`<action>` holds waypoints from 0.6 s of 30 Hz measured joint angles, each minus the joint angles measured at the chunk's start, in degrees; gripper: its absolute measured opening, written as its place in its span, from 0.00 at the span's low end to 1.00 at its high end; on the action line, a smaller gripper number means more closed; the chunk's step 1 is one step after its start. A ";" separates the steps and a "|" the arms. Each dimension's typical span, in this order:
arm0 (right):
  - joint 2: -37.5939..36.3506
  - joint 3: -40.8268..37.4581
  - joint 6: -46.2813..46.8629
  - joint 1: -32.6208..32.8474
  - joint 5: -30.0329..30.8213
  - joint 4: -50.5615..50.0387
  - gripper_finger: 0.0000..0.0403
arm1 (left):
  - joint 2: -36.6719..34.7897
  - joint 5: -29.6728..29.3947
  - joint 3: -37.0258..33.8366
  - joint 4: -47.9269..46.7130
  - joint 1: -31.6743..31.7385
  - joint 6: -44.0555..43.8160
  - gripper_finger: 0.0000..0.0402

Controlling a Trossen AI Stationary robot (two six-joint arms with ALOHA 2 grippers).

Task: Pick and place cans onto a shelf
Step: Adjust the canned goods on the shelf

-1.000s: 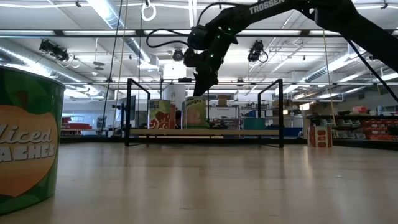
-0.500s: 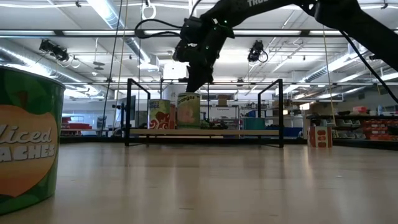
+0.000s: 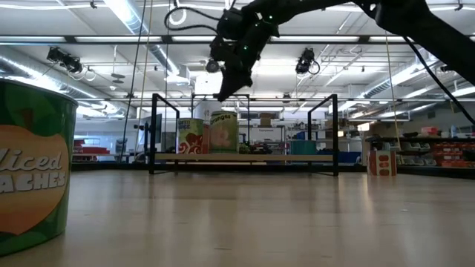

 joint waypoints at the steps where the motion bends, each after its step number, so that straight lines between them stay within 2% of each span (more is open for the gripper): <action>1: -0.04 0.47 -0.72 -0.57 0.78 1.08 0.01 | 0.00 0.00 0.00 0.00 0.01 -0.02 0.68; 5: 0.00 0.48 -1.78 -4.79 2.57 6.33 0.01 | 0.00 0.00 0.00 0.00 -0.02 -0.02 0.68; 10: 0.02 -2.99 -1.00 -9.97 0.80 11.22 0.01 | 0.00 0.00 0.00 0.00 0.01 0.01 0.68; 18: 0.00 -8.08 -0.76 -10.82 -2.10 19.92 0.01 | 0.00 0.00 0.00 0.00 -0.01 0.01 0.68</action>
